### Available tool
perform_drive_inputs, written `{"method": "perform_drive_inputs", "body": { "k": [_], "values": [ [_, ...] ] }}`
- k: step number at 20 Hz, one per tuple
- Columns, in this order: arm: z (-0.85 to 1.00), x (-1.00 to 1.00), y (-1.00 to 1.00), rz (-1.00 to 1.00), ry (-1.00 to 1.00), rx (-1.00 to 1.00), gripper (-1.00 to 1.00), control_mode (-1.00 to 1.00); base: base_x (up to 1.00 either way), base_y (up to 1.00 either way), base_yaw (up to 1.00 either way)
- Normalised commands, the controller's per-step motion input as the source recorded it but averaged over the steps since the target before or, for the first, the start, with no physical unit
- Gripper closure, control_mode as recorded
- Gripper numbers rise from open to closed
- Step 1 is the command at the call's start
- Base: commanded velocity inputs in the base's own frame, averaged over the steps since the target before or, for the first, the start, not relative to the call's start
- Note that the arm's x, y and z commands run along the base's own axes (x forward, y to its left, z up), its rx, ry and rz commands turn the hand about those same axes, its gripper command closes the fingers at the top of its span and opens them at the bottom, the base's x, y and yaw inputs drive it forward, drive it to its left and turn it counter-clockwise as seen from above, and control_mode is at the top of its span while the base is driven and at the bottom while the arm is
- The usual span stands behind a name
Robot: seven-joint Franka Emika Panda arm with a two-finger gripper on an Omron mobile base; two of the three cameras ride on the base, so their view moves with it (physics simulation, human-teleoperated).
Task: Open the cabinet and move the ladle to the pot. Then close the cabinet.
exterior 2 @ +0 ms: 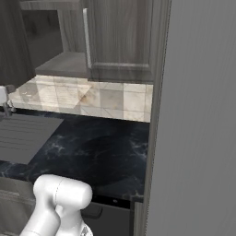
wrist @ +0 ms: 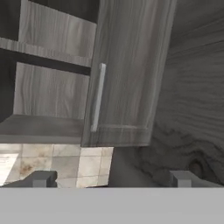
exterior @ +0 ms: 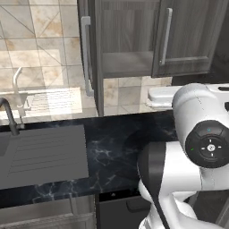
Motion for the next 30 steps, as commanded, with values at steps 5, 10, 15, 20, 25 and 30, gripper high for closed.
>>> {"method": "perform_drive_inputs", "body": {
  "k": [5,10,15,20,25,30],
  "values": [
    [0.24,-0.04,0.42,0.00,0.13,0.00,-1.00,-1.00,0.00,0.00,0.00],
    [0.17,-0.20,0.44,0.00,0.04,0.05,-1.00,-1.00,0.00,0.00,0.00],
    [0.02,-0.47,0.31,0.00,-0.05,0.06,-1.00,-1.00,0.00,0.00,0.00],
    [0.00,-0.45,0.29,-0.01,-0.12,0.00,-1.00,-1.00,0.00,0.00,0.00],
    [0.02,-0.29,0.32,0.00,-0.11,0.00,-1.00,-1.00,0.00,0.00,0.00],
    [0.00,-0.06,0.43,-0.01,-0.08,0.00,-1.00,-1.00,0.00,0.00,0.00]
  ]
}}
